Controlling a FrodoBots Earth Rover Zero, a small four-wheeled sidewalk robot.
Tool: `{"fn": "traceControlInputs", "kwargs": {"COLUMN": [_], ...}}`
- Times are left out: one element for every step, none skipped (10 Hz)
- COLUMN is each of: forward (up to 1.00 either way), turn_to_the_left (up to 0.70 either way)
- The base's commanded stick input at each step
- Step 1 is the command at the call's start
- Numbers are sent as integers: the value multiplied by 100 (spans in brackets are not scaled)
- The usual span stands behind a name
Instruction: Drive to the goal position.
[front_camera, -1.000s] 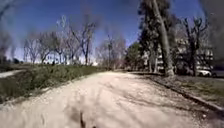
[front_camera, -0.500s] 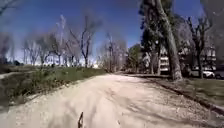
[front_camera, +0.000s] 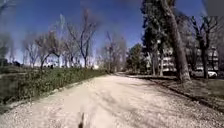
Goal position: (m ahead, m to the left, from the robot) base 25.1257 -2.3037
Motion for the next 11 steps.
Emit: {"fn": "traceControlInputs", "kwargs": {"forward": [98, 98, 99, 100, 100, 100, 100, 100, 100, 100, 100], "turn_to_the_left": [-35, -30, -12, 0, 0, 0, -7, -26, -28, -28, -11]}}
